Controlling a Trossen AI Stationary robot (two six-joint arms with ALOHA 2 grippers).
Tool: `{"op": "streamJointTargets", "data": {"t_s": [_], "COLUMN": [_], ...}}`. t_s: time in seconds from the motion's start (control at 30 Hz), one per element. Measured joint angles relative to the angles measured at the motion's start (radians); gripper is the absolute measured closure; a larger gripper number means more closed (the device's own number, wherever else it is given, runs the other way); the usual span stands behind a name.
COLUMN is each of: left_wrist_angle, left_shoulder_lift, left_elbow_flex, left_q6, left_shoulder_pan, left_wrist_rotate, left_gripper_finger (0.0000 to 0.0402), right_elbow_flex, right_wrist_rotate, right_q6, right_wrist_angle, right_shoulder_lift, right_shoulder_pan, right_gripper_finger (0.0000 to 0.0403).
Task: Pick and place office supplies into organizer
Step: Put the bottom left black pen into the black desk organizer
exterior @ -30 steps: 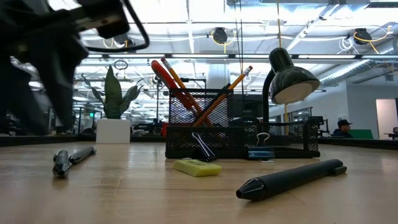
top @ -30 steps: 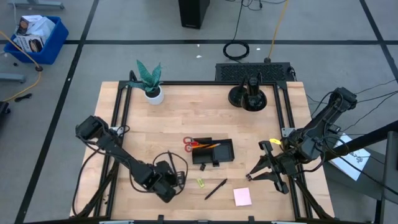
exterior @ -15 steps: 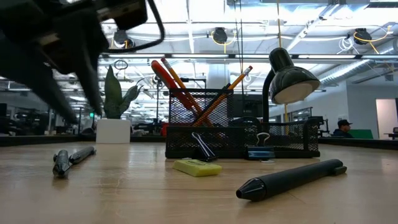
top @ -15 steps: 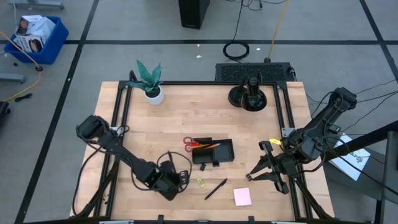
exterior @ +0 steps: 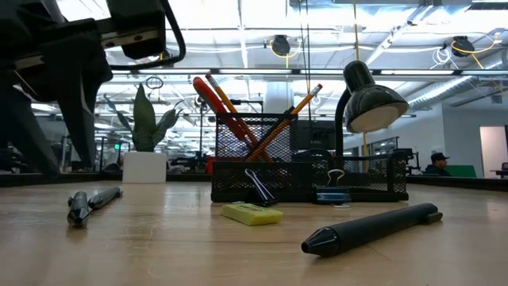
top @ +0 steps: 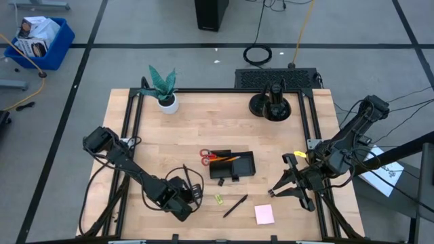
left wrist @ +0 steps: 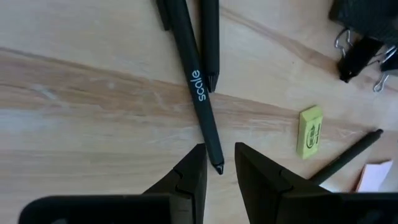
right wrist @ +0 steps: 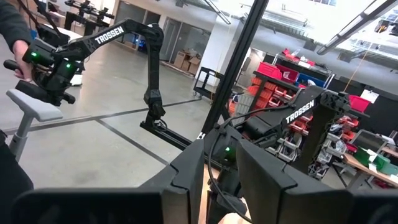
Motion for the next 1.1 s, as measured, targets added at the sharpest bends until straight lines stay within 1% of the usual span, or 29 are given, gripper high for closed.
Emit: {"op": "streamJointTargets", "data": {"t_s": [0.3,0.47,0.57,0.77,1.0,1.1], "left_wrist_angle": [-0.011,-0.006,-0.012,-0.011,0.022,0.048], "left_shoulder_lift": [0.011,0.024,0.034,0.032,0.069,0.092], "left_elbow_flex": [0.0,0.001,-0.001,0.0,0.0,0.004], "left_q6": [0.007,0.025,0.006,0.004,0.004,0.004], "left_shoulder_pan": [0.025,0.035,0.036,0.037,0.051,0.056], "left_wrist_rotate": [-0.002,0.025,0.046,0.051,0.058,0.078], "left_gripper_finger": [0.0314,0.0314,0.0314,0.0314,0.0314,0.0314], "right_elbow_flex": [0.0,0.0,0.0,0.0,0.0,0.0], "right_wrist_rotate": [0.0,-0.001,-0.001,-0.007,-0.076,-0.078], "right_q6": [0.0,0.0,0.0,0.0,0.0,0.0], "right_wrist_angle": [0.002,0.002,0.002,0.002,0.003,0.003], "right_shoulder_lift": [0.0,0.001,0.001,0.0,0.0,0.0], "right_shoulder_pan": [0.0,0.0,0.0,0.0,0.0,0.0], "right_gripper_finger": [0.0314,0.0314,0.0314,0.0314,0.0314,0.0314]}}
